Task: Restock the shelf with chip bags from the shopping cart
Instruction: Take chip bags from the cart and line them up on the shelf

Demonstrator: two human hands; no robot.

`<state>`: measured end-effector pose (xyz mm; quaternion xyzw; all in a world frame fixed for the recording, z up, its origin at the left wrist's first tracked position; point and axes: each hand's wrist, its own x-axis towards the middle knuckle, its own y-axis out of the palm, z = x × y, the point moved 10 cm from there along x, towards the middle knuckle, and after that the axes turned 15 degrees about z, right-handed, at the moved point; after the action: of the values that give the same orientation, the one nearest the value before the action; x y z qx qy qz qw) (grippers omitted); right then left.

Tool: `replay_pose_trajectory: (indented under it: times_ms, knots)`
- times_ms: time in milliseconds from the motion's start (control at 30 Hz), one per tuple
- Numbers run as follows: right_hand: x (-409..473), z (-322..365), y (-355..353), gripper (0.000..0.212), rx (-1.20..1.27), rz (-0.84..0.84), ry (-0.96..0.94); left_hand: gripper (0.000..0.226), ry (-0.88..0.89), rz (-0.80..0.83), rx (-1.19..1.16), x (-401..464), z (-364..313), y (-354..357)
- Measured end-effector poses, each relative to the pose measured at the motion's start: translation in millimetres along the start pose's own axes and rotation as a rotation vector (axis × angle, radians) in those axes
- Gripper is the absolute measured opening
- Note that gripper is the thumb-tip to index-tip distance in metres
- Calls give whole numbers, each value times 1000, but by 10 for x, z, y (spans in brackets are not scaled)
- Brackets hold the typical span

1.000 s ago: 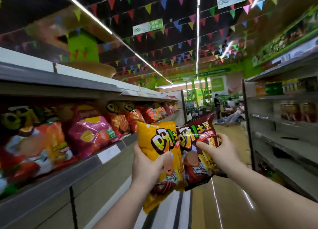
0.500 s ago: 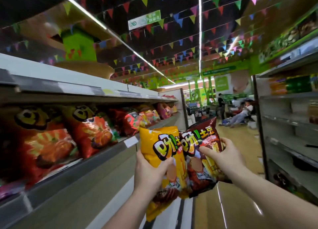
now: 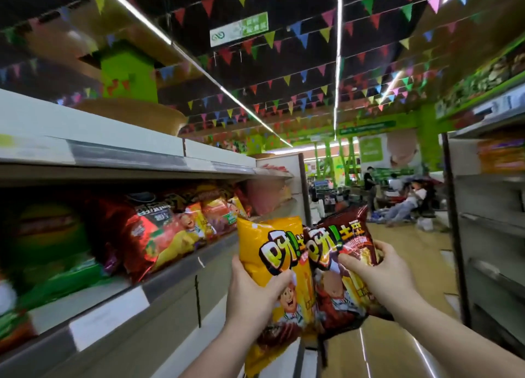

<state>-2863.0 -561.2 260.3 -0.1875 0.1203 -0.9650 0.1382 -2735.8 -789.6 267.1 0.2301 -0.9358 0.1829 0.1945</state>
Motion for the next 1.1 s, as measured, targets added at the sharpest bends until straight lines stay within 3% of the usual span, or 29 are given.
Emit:
replay_pose_trajectory:
  times_ms: [200,567,767,900,1100]
  knots:
    - [1017,-448,-22,74,17,71,-15,80,-42,-56,35,764,361,352]
    - [2815,-1199,-197,95,67,232,-10,85,-76,-172,63,1978,650,1160]
    - [3582,-1506,-267,86,82,208,-15,83,-71,-244,79,2678,945,1389]
    - [4199,-1727,-199,92,91,202,-13,87,-93,-284,13,3284,1397,1438]
    - [5262,-1782,-109,76,65,184,-85,89,-49,-270,-40,4382,1823,1552]
